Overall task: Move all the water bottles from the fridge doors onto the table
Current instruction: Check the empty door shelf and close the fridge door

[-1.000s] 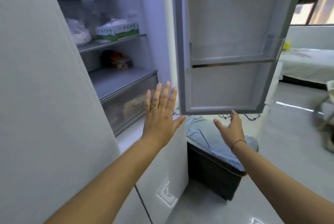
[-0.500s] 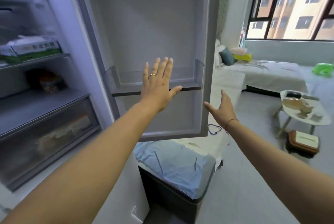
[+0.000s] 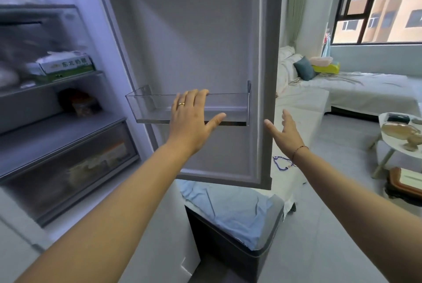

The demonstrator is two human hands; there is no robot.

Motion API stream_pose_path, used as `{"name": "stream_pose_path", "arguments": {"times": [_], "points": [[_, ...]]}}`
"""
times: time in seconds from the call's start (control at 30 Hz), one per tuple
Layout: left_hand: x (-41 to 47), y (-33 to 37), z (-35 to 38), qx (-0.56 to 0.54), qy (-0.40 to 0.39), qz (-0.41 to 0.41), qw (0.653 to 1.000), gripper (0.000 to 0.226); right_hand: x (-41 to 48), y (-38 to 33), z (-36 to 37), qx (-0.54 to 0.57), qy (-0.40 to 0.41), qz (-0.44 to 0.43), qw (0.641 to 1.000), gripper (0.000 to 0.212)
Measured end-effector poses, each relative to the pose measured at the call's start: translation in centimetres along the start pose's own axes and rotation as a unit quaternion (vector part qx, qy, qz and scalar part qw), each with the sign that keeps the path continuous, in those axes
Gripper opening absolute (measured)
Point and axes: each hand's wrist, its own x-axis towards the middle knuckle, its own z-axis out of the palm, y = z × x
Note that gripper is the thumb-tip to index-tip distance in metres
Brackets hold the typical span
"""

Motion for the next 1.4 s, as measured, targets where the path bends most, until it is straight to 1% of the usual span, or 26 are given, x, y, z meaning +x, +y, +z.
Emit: {"name": "stream_pose_path", "arguments": {"times": [0.07,0.17,0.23,0.3,0.37,0.4,0.47,0.53,0.6,0.67,0.77,0.83,0.93,1.07,1.23,1.3,1.4], "points": [[-1.5,-0.7,-1.2,-0.01,0.007,-0.01,1.0,0.067,-1.6,-0.7,0.2,0.015,-0.014,-0.006,1.0,0.079],[-4.0,-1.9,-3.1,-0.025,0.019,-0.028,0.999,0.068,-5.3,-2.2,1.1,0.02,-0.024,-0.044,0.999,0.075],[-5.8,-3.1,-4.5,-0.033,0.013,-0.039,0.999,0.07,-8.5,-3.2,2.3,0.037,-0.011,-0.065,0.997,0.073],[-7.6,-4.7,-5.9,-0.029,-0.003,-0.048,0.998,0.079,-12.0,-4.1,4.0,0.074,0.017,-0.079,0.994,0.066],[-9.6,-6.5,-7.3,-0.034,-0.011,-0.061,0.998,0.085,-15.4,-5.0,5.9,0.086,0.035,-0.095,0.991,0.058],[-10.5,-7.3,-8.0,-0.041,-0.008,-0.068,0.997,0.087,-16.9,-5.5,6.8,0.087,0.042,-0.103,0.99,0.059],[-12.7,-9.0,-9.5,-0.057,0.024,-0.074,0.995,0.089,-19.6,-6.8,8.7,0.084,0.045,-0.117,0.989,0.057],[-14.8,-10.2,-11.0,-0.05,0.077,-0.053,0.994,0.087,-21.6,-8.5,10.5,0.072,0.023,-0.139,0.987,0.053],[-16.6,-11.0,-12.6,-0.023,0.131,-0.013,0.991,0.081,-23.2,-10.2,12.4,0.071,-0.024,-0.152,0.986,0.058],[-17.8,-11.4,-14.4,0.016,0.164,0.026,0.986,0.077,-24.1,-11.5,14.4,0.08,-0.08,-0.158,0.981,0.072],[-18.9,-12.1,-16.6,0.098,0.162,0.066,0.98,0.074,-25.3,-13.9,17.7,0.057,-0.135,-0.182,0.972,0.096],[-19.5,-13.2,-17.4,0.158,0.146,0.075,0.974,0.072,-25.9,-15.5,20.3,0.028,-0.146,-0.204,0.967,0.104],[-20.0,-15.9,-17.8,0.241,0.116,0.038,0.963,0.076,-26.7,-17.4,24.4,0.0,-0.143,-0.218,0.965,0.108],[-20.9,-20.5,-18.4,0.313,0.088,-0.027,0.945,0.086,-27.3,-18.8,28.9,-0.023,-0.134,-0.231,0.964,0.105],[-21.4,-24.8,-19.4,0.358,0.06,-0.079,0.928,0.092,-27.1,-20.7,34.2,-0.062,-0.118,-0.214,0.968,0.111],[-21.2,-26.1,-19.4,0.373,0.061,-0.098,0.921,0.097,-27.0,-21.5,36.0,-0.068,-0.113,-0.209,0.969,0.112],[-21.0,-27.9,-19.3,0.387,0.067,-0.127,0.911,0.102,-26.7,-22.1,38.1,-0.066,-0.125,-0.205,0.968,0.113]]}}
